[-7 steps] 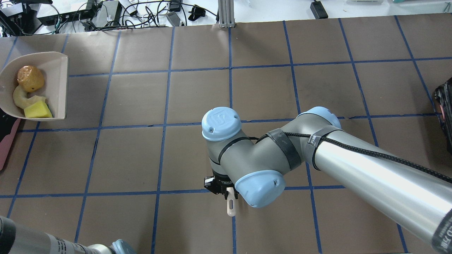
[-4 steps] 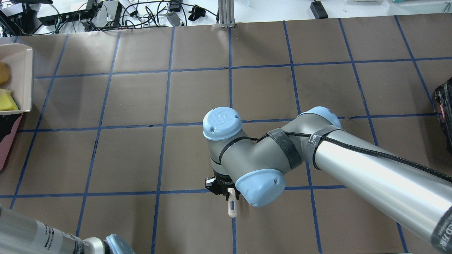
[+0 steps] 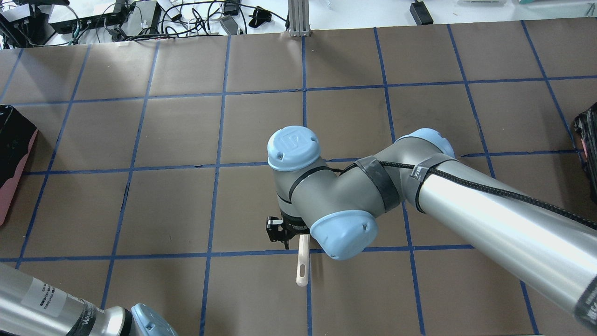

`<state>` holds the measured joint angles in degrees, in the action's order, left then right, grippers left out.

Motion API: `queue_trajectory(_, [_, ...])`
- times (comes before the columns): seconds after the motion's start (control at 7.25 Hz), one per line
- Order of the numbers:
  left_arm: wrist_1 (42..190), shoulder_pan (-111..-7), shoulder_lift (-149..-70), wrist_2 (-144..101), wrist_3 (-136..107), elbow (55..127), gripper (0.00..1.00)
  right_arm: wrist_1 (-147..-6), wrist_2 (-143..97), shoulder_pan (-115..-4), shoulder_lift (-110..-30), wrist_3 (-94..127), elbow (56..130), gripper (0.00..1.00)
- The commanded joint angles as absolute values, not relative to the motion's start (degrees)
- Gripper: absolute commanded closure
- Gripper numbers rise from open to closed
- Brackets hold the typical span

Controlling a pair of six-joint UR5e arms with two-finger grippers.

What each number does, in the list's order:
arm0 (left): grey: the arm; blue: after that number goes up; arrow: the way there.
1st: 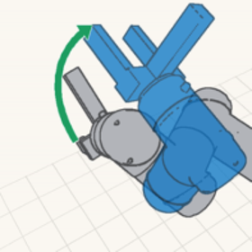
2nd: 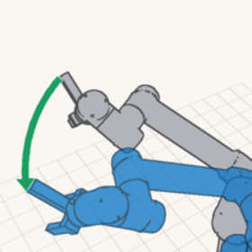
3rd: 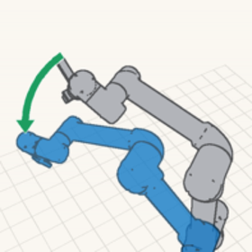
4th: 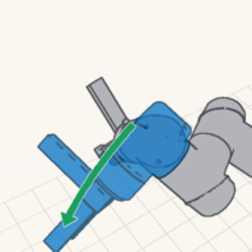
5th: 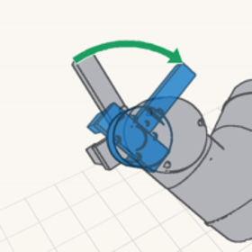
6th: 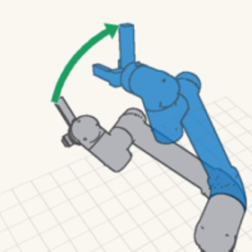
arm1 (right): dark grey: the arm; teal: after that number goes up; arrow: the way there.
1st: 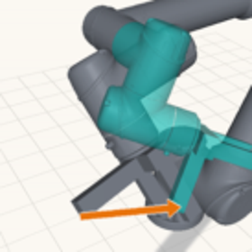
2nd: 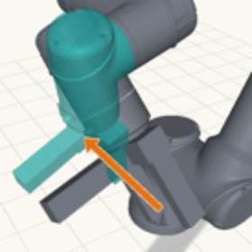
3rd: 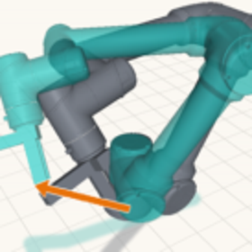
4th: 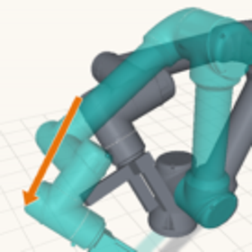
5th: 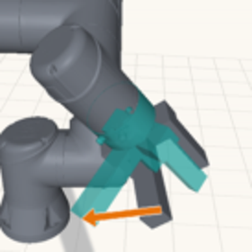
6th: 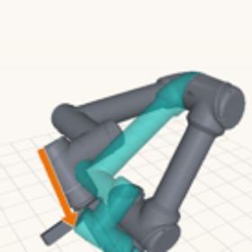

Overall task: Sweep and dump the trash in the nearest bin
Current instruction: 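Tip the dustpan over the bin with the left gripper while the right withdraws the brush, then lower the brush onto the table and open the right gripper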

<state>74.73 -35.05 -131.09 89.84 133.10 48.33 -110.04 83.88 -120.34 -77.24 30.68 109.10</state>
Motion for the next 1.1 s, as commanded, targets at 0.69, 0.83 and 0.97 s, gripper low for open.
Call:
queue_trajectory(0.69, [51.1,-31.1,-134.0,96.0,146.0,48.2,1.0,-87.3,85.1,-111.9,-80.2,23.0,83.1,0.0])
queue_trajectory(0.83, [46.2,-31.3,-132.9,98.8,144.1,51.6,1.0,-84.8,85.2,-106.8,-82.8,16.8,83.3,0.0])
queue_trajectory(0.97, [40.9,-32.0,-130.9,102.7,141.4,56.2,1.0,-81.2,85.3,-102.9,-84.6,10.7,83.9,0.0])
